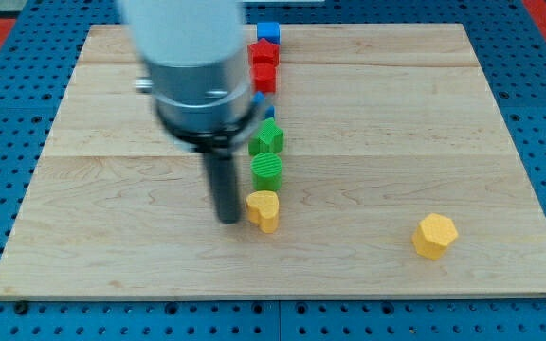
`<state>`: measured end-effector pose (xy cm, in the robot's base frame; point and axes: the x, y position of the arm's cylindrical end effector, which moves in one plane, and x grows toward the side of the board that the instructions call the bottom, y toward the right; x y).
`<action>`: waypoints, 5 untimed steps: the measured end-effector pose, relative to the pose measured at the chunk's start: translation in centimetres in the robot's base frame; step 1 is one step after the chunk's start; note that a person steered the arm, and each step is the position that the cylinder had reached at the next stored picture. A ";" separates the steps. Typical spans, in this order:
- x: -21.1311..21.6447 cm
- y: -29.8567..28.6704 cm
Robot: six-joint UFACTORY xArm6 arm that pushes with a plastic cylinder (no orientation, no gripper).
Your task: Slide the yellow heart closer to the yellow hexagon
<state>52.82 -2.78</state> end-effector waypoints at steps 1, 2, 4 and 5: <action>-0.2 5.9; -1.0 9.0; -2.2 16.5; -2.2 17.2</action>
